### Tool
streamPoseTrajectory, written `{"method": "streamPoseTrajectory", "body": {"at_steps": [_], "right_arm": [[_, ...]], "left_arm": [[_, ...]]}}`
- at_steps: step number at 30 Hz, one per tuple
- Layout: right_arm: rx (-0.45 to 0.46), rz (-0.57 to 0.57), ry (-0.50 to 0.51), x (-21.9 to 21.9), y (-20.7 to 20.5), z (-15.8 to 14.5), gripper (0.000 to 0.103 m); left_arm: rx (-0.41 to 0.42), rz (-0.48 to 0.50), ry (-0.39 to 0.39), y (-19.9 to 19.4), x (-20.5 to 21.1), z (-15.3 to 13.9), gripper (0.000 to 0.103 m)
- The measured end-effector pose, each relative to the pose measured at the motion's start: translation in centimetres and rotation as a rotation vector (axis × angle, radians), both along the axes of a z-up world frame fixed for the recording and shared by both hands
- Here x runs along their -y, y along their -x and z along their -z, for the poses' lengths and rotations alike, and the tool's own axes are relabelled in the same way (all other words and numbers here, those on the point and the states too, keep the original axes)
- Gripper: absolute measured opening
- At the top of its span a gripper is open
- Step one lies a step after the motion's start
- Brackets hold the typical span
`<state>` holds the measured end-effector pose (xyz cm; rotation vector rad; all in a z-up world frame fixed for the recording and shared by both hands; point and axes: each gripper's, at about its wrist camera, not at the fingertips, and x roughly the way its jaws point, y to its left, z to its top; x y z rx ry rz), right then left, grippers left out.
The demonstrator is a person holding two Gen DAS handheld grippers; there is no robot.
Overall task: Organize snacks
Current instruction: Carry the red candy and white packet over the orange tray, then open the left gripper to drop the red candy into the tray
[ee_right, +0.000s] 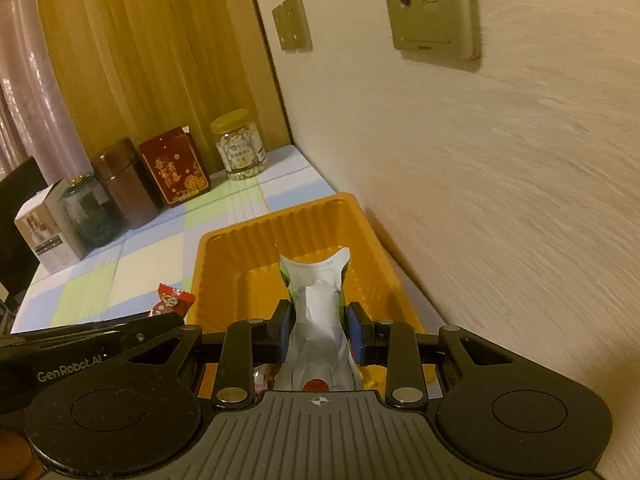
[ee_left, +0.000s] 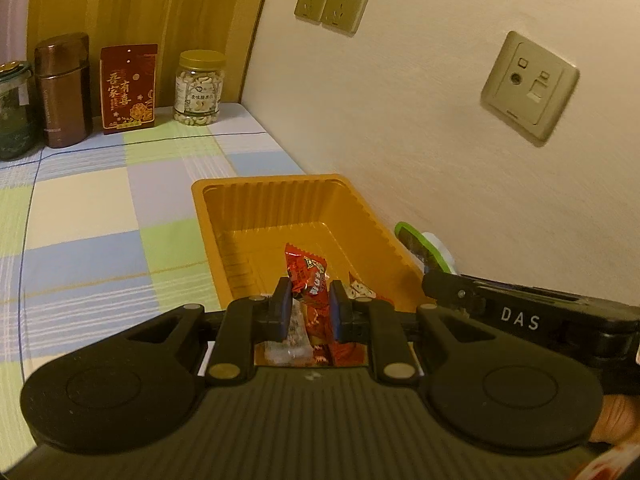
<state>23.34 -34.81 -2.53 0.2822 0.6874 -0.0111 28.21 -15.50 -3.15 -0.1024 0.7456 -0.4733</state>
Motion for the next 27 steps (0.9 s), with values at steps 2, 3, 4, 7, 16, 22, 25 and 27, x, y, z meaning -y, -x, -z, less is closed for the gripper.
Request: {"method": "streamPoseTrajectory", "body": {"at_steps": [2,3,4,7,16,22,25,27], "right_arm": [[-0.006,-0.006,0.001,-0.1,-0.8,0.3,0.03],[-0.009,-0.009,0.001,-0.2,-1.1,0.4,0.03],[-0.012,-0.013,0.002,-0.3,-1.5,0.6,0.03],[-0.02,-0.02,0.003,-0.3,-2.5,1.1,0.03],[-0.04,-0.026,0.01,-0.3,-4.3,2.2,0.03],[-0.05,-0.029,0.02,-0.3,-5.2,2.8,0.03],[-0.053,-0.029,0.025,-0.2,-5.8,3.1,0.03],[-0.056,-0.028,0.024,-0.1,-6.1,3.2,0.03]], "left_arm": [[-0.006,-0.001,-0.003,-0.8,0.2,0.3,0.017],[-0.007,-0.001,-0.005,-1.1,0.3,0.4,0.017],[-0.008,-0.001,-0.008,-1.4,0.4,0.5,0.017],[-0.017,-0.002,-0.008,-2.2,0.7,0.9,0.017],[-0.03,0.009,-0.013,-3.9,1.1,1.9,0.017],[-0.033,0.016,-0.015,-4.7,1.3,2.3,0.017],[-0.027,0.021,-0.021,-5.0,1.3,2.5,0.017],[-0.025,0.022,-0.026,-5.2,1.3,2.6,0.017]]}}
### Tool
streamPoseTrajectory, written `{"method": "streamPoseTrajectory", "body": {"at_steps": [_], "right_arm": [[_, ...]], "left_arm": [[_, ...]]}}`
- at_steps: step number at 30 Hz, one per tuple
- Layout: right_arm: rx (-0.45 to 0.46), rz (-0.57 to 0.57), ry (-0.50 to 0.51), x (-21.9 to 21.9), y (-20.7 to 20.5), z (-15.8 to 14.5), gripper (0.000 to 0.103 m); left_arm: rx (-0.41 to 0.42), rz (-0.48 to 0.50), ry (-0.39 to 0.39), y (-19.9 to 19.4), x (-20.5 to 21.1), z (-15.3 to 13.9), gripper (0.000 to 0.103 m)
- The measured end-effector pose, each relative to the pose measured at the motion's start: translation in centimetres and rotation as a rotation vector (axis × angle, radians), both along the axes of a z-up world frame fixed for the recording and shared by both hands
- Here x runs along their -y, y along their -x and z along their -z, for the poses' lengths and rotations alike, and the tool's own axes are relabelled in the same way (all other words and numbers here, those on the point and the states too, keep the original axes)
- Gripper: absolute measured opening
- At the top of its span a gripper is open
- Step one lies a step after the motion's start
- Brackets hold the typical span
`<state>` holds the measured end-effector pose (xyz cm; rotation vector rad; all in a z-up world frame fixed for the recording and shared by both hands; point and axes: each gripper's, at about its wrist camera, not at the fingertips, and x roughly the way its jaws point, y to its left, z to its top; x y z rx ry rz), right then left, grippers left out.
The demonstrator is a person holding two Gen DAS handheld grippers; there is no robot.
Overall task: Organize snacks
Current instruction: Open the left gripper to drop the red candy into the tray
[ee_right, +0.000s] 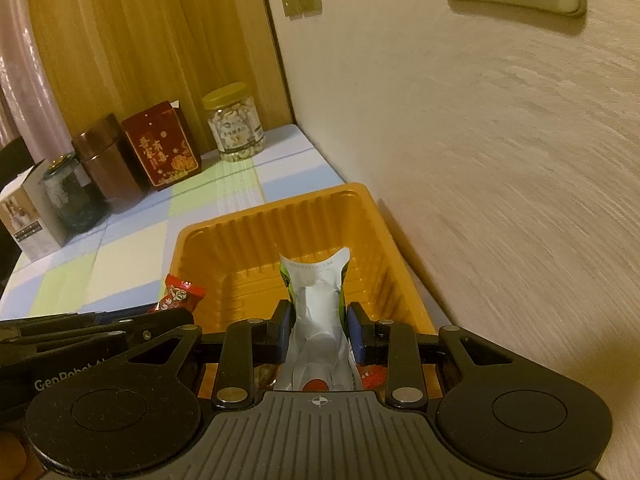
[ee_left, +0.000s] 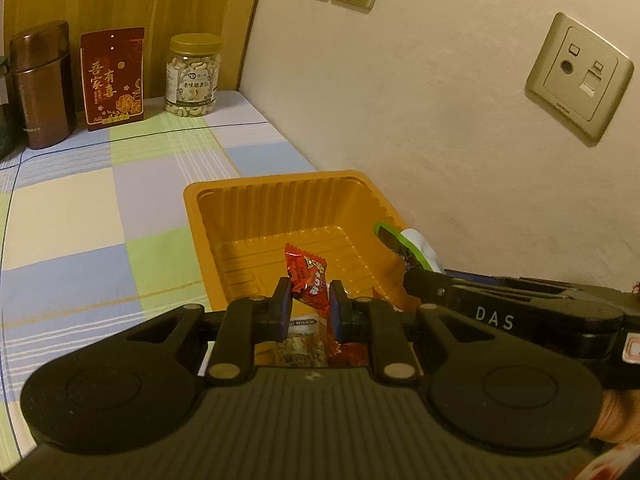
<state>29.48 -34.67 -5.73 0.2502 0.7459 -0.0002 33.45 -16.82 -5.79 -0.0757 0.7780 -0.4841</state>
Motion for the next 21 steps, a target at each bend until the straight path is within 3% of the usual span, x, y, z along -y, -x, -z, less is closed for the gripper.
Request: {"method": "streamPoseTrajectory", "body": {"at_steps": [8,9,10,11,21], "right_arm": [[-0.005,-0.002,-0.003,0.0,-1.3,0.4,0.03],[-0.005,0.001,-0.006,0.1,-1.4,0.4,0.03],[-0.005,0.003,-0.007,0.1,-1.4,0.4,0.03],[-0.006,0.004,-0.009,0.2,-1.3,0.4,0.03],[-0.015,0.009,-0.029,0.3,-1.1,0.8,0.03]], "left_arm": [[0.021,0.001,-0.031,-1.2,0.7,0.6,0.02],[0.038,0.0,-0.047,-1.3,0.9,0.7,0.025],[0.051,0.0,-0.062,-1.4,1.1,0.8,0.044],[0.059,-0.005,-0.074,-1.5,1.1,0.9,0.05],[0.075,-0.029,-0.095,-0.1,-1.3,0.6,0.05]]}}
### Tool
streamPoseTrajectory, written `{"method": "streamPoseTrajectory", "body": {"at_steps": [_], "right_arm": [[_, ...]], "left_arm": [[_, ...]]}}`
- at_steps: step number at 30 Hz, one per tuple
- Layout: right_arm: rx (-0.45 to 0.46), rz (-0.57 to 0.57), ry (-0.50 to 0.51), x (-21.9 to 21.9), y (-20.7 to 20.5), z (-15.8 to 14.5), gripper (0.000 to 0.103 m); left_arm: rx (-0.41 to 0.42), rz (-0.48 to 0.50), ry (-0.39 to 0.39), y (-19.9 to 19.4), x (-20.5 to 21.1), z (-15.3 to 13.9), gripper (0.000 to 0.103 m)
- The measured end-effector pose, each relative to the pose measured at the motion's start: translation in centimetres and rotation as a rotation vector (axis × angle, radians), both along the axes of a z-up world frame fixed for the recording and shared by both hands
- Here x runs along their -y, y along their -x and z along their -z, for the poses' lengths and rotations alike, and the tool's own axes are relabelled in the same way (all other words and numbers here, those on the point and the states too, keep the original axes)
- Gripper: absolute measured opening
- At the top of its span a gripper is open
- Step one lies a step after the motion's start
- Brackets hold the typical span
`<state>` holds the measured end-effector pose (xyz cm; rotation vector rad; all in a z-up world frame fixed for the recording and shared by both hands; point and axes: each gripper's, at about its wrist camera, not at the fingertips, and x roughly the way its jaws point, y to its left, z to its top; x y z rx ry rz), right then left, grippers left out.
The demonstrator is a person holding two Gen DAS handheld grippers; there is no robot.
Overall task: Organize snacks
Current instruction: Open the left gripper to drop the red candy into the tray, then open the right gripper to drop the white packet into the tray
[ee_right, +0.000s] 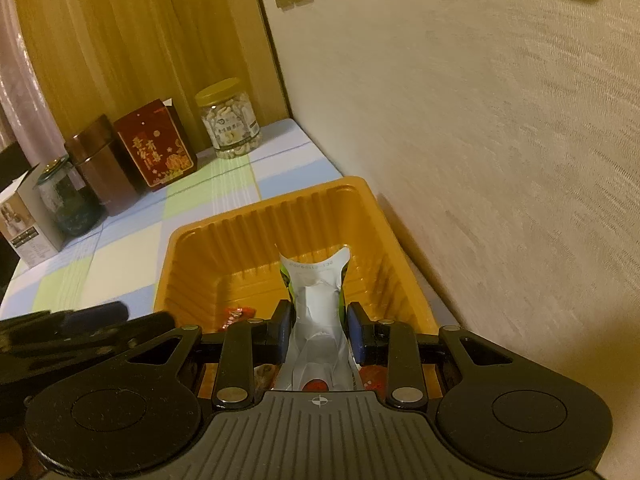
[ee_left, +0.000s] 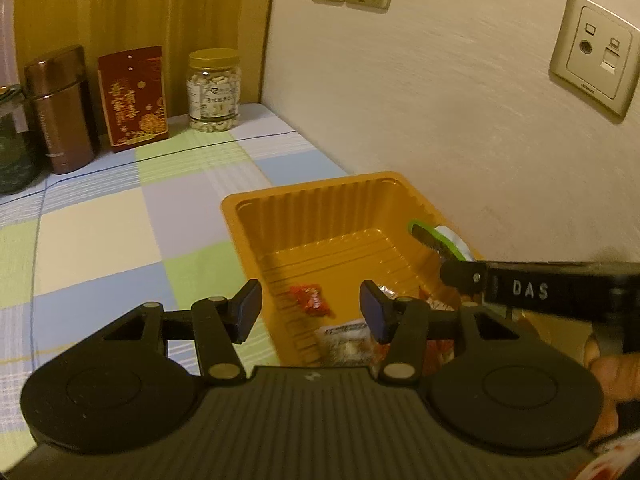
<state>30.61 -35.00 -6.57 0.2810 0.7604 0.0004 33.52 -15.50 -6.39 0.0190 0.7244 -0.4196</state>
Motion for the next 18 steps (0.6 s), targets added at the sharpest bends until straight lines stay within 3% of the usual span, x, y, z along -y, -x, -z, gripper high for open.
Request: {"method": "streamPoseTrajectory", "body": {"at_steps": [10,13,15,16,18], "right_arm": [[0.016,-0.023,-0.045,-0.7,-0.9,-0.6,0.03],[0.046,-0.035,-0.099,-0.7,-1.5,-0.7,0.031],[0.058,-0.019,-0.129,-0.4,-1.8,-0.7,0.042],[0.063,-0.007,-0.129,-0.3,-1.7,-0.8,0.055],[0.073,0.004,-0.138,-0.1,-1.3,-1.0,0.059]], "left_arm": [[-0.011,-0.031,0.027,1.5,-1.6,0.0,0.059],[-0.007,-0.043,0.014,1.8,-1.8,0.1,0.071],[0.002,-0.056,0.005,2.1,-2.1,0.0,0.077],[0.008,-0.063,0.001,2.3,-2.3,0.0,0.082],[0.021,-0.08,-0.002,2.8,-2.6,-0.1,0.088]]}}
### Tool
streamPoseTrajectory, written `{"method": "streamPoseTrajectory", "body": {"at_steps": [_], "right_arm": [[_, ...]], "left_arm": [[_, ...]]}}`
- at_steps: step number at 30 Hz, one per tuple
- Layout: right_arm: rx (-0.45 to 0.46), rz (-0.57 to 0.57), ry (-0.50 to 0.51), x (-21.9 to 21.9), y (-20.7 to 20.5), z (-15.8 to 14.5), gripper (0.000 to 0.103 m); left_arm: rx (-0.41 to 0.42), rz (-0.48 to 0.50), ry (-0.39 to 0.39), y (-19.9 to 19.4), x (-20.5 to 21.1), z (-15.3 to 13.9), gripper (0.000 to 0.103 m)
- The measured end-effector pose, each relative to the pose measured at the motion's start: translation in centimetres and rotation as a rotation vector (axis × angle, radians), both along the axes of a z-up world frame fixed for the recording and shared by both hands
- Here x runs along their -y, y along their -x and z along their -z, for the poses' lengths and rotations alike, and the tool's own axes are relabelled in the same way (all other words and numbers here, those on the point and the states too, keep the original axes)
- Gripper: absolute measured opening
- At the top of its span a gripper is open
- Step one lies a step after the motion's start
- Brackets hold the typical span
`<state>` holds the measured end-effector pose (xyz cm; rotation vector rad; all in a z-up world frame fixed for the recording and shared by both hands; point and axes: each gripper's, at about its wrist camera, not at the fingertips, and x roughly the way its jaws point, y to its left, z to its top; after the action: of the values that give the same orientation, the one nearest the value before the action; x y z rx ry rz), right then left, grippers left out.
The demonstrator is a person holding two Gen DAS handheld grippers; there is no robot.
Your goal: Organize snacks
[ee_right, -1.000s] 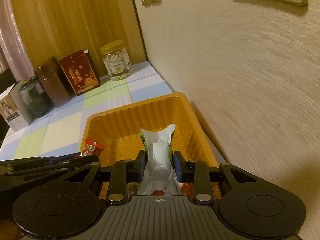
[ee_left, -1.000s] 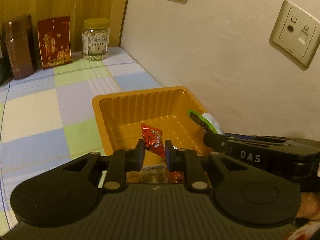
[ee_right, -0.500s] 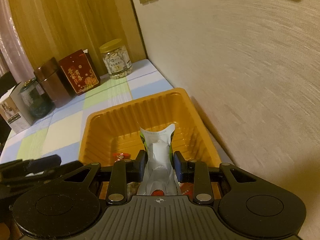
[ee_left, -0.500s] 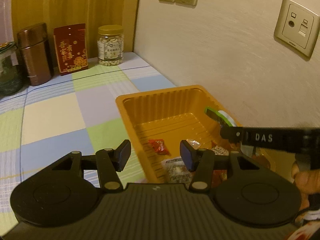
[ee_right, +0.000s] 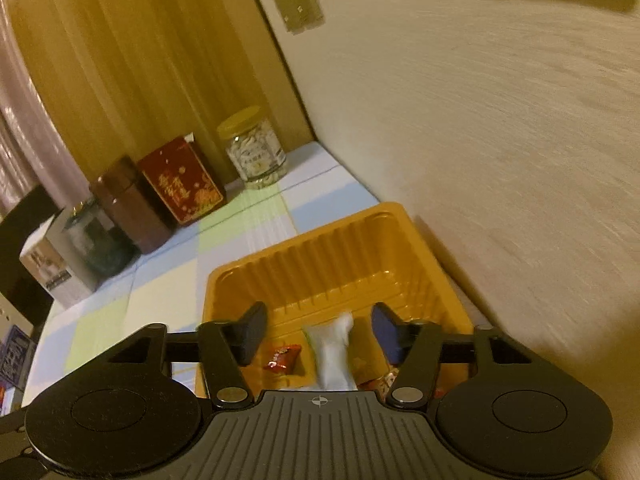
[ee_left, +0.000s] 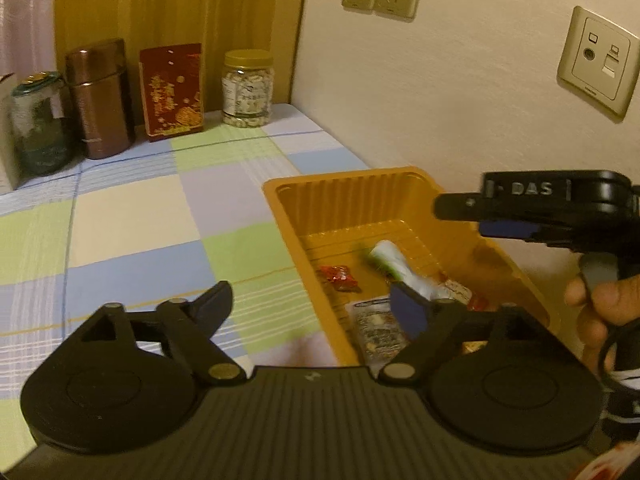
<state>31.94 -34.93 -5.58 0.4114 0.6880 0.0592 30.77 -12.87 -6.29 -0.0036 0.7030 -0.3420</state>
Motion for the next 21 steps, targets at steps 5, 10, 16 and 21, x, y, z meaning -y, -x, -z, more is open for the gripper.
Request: {"method": "streamPoseTrajectory", "body": {"at_steps": [5,10,16,21], "right_arm": [[-0.025,0.018,0.022,0.1,2.0,-0.1,0.059],[-0.052,0.016,0.035,-0.2,5.6,-0.6,0.06],[0.001,0.031,0.093,-1.1,11.0,-3.2,0.061],[-0.004,0.033,0.123,-2.0,14.5,-5.3,0.07]], "left_arm": [[0.0,-0.036,0.03,1.4,-1.1,-0.5,0.097],[-0.015,-0.06,0.065,3.7,-2.3,-1.7,0.102],[-0.027,-0.063,0.094,7.4,-4.0,-3.9,0.102],[-0.023,-0.082,0.09,10.5,-5.1,-5.5,0.103]]}}
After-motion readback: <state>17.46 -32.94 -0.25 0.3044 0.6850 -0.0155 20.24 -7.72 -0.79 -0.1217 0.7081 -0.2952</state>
